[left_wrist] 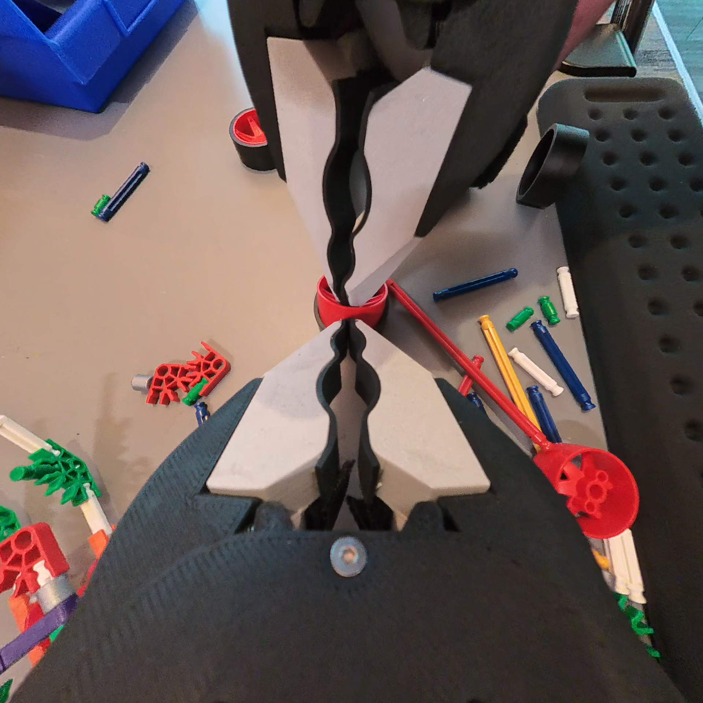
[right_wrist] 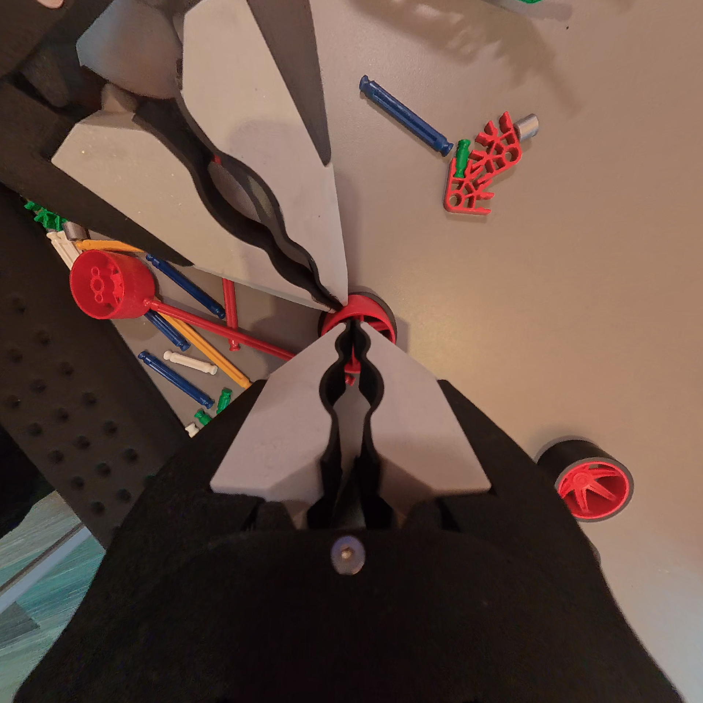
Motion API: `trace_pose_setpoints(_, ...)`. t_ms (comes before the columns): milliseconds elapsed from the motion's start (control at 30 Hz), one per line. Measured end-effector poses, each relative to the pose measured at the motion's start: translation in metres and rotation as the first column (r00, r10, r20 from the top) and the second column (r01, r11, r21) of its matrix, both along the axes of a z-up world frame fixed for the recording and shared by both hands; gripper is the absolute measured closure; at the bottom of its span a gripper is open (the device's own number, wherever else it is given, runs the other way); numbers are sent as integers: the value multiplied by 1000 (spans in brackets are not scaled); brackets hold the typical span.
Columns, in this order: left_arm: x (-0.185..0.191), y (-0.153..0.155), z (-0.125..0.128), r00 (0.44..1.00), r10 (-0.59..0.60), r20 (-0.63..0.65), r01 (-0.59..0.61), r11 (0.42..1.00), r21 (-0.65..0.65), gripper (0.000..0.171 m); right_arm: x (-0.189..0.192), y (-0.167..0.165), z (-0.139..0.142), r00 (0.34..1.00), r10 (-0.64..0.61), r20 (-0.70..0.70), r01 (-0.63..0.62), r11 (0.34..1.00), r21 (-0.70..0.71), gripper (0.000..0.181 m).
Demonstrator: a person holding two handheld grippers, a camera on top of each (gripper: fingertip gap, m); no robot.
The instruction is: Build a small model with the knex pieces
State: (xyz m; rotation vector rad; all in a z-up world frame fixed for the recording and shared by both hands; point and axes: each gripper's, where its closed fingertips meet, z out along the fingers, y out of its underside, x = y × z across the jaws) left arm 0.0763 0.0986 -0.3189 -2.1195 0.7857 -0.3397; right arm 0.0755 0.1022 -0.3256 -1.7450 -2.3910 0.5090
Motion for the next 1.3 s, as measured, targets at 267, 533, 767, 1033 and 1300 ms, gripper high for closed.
trace_pose_setpoints(267, 1, 1, 0, 1000, 1, 9, -1, 1000, 30, 171, 0, 0, -2, 997, 25, 70, -29, 998, 55, 181)
trace_pose_setpoints(533, 3, 3, -1, 1000, 1, -8, 0, 999, 39, 171, 2, 1, -4, 995, 26, 100, -33, 997, 64, 181)
trace_pose_setpoints(767, 9, 5, -8, 994, -9, -105, 16, 998, 66, 171, 4, 2, -17, 989, 26, 145, -43, 992, 116, 181)
trace_pose_setpoints(1033, 3, 9, -9, 999, 7, -53, -8, 1000, -24, 171, 8, 2, -4, 999, -41, 25, 43, 997, -60, 181)
trace_pose_setpoints(1300, -11, 5, -8, 998, 48, -28, -50, 995, -86, 171, 19, 6, 3, 994, -92, -62, 84, 990, -115, 120)
